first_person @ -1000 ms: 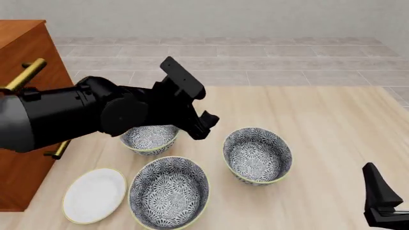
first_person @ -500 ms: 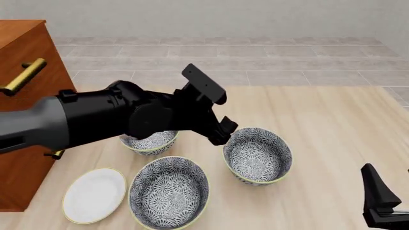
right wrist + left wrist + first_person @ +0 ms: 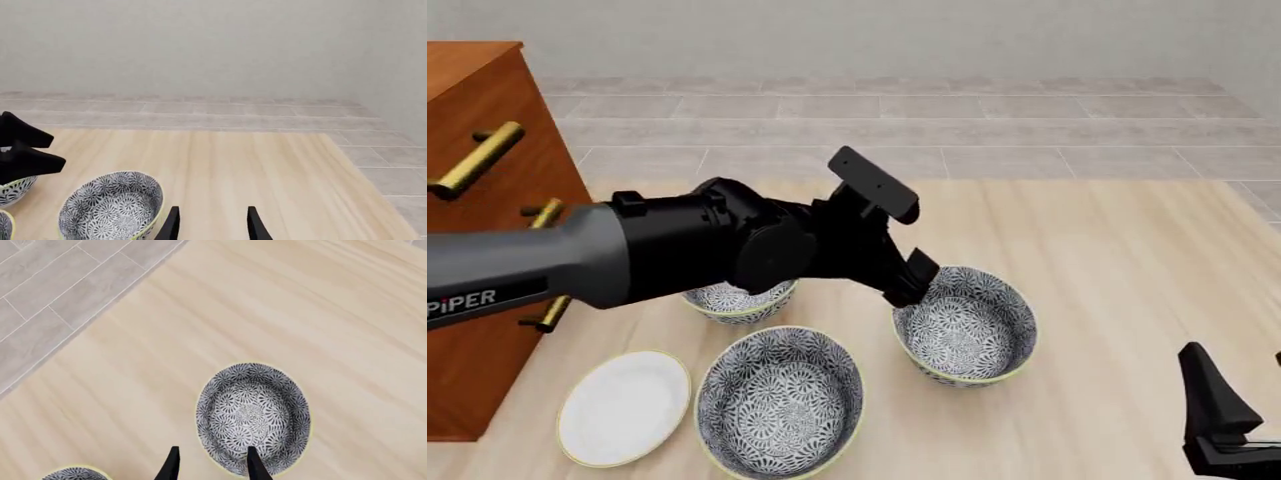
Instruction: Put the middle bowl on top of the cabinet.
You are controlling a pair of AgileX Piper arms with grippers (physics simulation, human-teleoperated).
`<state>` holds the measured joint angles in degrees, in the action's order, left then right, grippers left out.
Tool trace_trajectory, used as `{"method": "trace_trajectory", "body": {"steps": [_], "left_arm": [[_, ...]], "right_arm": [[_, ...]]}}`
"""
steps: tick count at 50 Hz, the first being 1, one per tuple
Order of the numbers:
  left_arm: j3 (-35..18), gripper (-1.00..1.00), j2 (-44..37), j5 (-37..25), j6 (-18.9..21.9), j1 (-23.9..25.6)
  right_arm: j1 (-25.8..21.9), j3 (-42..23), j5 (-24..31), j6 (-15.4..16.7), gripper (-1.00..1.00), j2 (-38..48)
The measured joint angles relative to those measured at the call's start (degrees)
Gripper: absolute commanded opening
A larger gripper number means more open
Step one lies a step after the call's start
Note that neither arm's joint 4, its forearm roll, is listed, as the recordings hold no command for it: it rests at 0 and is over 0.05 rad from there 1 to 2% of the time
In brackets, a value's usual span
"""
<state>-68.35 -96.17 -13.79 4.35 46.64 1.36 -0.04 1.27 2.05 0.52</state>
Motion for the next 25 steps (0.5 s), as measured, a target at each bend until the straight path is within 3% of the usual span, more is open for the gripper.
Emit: {"method": "trace_trajectory", "body": {"steps": [25], "left_arm": [[-1.2, 1.00, -5.5, 2.1, -2.0, -0.3]], "right_arm": [[-0.2, 0.0, 0.5, -0.2, 1.00, -0.1]]}}
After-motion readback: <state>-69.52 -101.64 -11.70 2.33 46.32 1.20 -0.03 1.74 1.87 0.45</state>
